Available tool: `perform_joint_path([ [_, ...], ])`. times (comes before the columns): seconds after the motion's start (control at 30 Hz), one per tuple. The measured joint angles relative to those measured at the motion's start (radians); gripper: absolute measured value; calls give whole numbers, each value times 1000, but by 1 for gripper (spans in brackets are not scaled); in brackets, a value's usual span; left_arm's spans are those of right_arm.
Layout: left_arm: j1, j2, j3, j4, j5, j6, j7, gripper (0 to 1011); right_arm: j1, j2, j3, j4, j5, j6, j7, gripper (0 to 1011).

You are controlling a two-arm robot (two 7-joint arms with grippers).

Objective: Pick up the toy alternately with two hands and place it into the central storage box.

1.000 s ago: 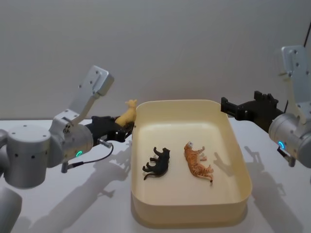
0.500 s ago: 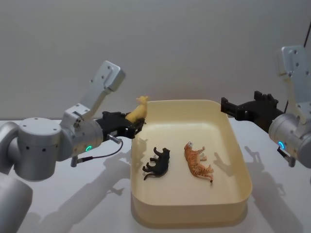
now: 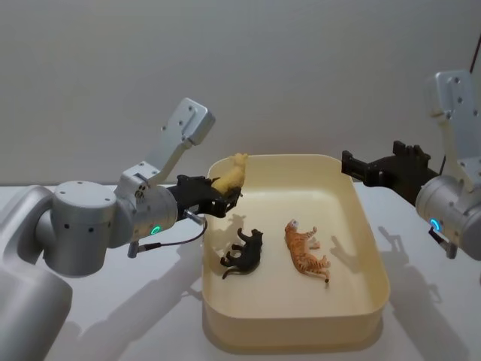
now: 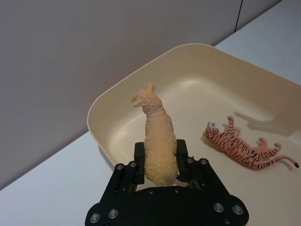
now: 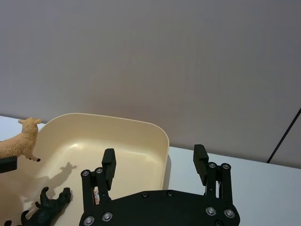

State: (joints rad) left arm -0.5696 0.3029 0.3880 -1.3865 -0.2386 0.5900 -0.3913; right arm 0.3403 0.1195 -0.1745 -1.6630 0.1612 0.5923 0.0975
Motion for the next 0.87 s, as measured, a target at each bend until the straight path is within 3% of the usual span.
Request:
perform_joint_path([
  [0.17, -7, -10, 5, 14, 1, -6, 2, 463, 0, 0, 0, 0, 0, 0, 0, 1001],
  [0.63, -16, -21, 11, 32, 3, -15, 8, 937, 0, 0, 0, 0, 0, 0, 0, 1001],
  [0.87, -18, -23, 12, 36, 3, -16, 9, 1001, 0, 0, 0, 0, 0, 0, 0, 1001],
])
